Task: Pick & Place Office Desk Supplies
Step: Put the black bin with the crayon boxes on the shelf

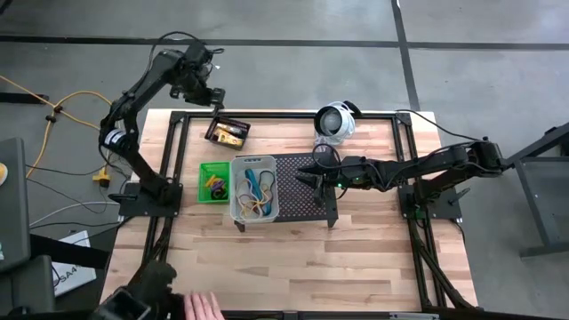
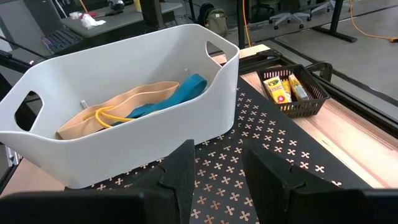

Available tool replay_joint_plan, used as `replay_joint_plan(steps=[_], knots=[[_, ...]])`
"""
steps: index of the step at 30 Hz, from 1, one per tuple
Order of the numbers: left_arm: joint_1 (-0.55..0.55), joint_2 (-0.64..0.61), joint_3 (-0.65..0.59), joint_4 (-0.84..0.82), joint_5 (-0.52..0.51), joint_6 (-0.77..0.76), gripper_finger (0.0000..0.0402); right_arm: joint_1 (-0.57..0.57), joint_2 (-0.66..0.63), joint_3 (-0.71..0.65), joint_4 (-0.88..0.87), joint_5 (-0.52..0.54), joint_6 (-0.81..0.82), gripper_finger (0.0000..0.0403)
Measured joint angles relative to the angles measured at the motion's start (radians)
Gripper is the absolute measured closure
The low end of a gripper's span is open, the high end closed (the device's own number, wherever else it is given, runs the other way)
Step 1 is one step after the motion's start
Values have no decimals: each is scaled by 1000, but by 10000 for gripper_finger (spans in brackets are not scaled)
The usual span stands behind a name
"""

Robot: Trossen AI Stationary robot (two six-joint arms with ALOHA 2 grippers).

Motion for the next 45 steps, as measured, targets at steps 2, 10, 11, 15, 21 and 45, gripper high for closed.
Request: replay_joint_plan(steps=[2, 10, 11, 15, 21, 45], knots=[[29, 24, 0, 3, 55, 24, 302, 0, 0, 0, 0, 0, 0, 282], [15, 82, 0, 3, 2, 110, 302, 0, 0, 0, 0, 0, 0, 282], [4, 86, 0, 4, -22, 110, 302, 0, 0, 0, 0, 0, 0, 282], [-32, 90, 0, 18, -47, 80, 302, 0, 0, 0, 0, 0, 0, 282], [-61, 90, -9, 19, -126, 9, 302, 0, 0, 0, 0, 0, 0, 282], [56, 91, -286, 269, 43, 17, 302, 0, 0, 0, 0, 0, 0, 282]])
